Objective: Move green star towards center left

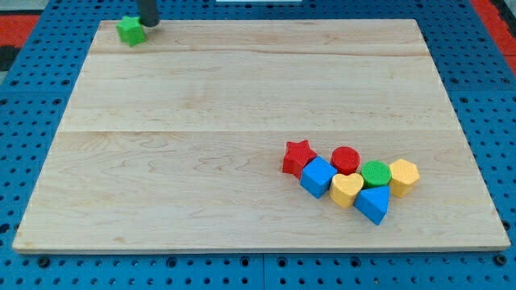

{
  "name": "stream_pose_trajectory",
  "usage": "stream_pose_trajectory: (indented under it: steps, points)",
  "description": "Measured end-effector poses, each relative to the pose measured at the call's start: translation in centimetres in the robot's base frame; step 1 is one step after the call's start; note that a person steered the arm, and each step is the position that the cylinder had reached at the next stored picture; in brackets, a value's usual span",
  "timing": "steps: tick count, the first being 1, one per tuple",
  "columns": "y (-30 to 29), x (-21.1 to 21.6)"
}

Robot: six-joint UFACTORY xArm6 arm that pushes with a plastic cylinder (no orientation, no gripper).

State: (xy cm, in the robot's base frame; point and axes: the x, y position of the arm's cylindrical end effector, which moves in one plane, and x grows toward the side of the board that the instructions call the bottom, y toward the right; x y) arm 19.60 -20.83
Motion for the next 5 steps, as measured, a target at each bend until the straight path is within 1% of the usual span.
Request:
stream_pose_trajectory:
  steps: [2,4,5]
  points:
    - [-2.1,3.5]
    - [-0.6,-0.5]
    - [-4.5,0.1]
